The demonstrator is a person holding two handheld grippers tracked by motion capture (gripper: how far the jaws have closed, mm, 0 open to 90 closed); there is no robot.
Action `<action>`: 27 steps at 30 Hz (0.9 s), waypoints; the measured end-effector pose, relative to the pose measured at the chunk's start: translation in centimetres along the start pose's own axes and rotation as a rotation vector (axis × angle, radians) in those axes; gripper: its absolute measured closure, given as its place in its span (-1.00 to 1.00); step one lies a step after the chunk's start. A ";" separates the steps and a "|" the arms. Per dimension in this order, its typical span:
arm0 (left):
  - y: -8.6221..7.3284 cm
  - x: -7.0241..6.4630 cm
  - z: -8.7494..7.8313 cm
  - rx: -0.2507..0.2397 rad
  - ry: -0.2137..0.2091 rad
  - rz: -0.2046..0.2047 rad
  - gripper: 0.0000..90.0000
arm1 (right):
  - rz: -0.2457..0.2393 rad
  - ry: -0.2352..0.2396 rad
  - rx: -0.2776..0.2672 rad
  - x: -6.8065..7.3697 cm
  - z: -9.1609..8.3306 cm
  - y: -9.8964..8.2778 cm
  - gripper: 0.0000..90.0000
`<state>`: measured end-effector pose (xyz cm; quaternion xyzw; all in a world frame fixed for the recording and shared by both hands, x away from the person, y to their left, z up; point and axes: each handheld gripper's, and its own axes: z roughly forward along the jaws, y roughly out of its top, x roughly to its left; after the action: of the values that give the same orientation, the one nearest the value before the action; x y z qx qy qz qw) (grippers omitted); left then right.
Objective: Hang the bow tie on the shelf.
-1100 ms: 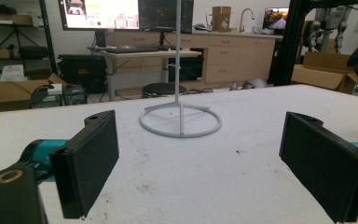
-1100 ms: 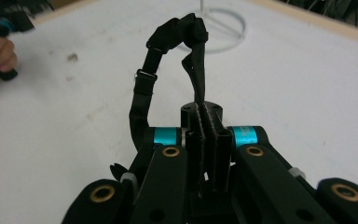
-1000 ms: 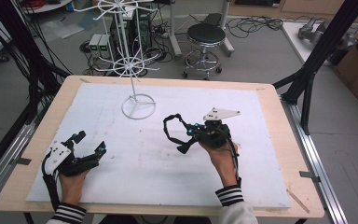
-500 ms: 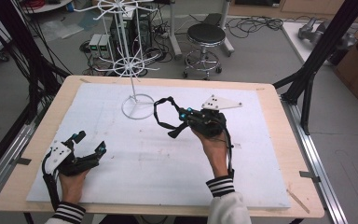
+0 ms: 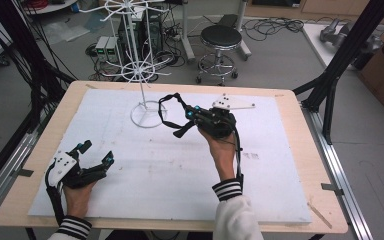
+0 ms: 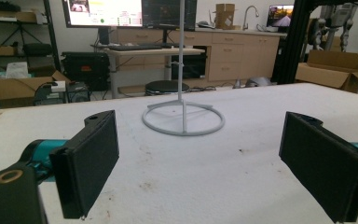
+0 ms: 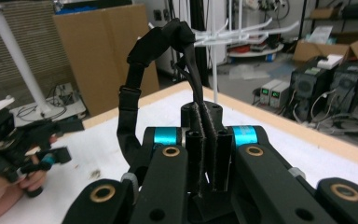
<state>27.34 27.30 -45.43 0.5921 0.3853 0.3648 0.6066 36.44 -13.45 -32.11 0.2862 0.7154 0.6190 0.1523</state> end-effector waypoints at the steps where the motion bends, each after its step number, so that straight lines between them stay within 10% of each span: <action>1: 0.0 0.0 0.0 0.001 0.001 0.000 -0.73 | 0.004 0.003 0.003 0.0 0.3 0.1 0.95; 27: 0.0 -0.1 0.0 -0.003 -0.003 0.009 -0.72 | 0.004 0.008 -0.038 -0.3 6.1 1.6 0.95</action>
<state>27.30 27.21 -45.43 0.5935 0.3810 0.3673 0.6064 40.51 -8.68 -31.75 0.2819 0.7036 0.6339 0.1537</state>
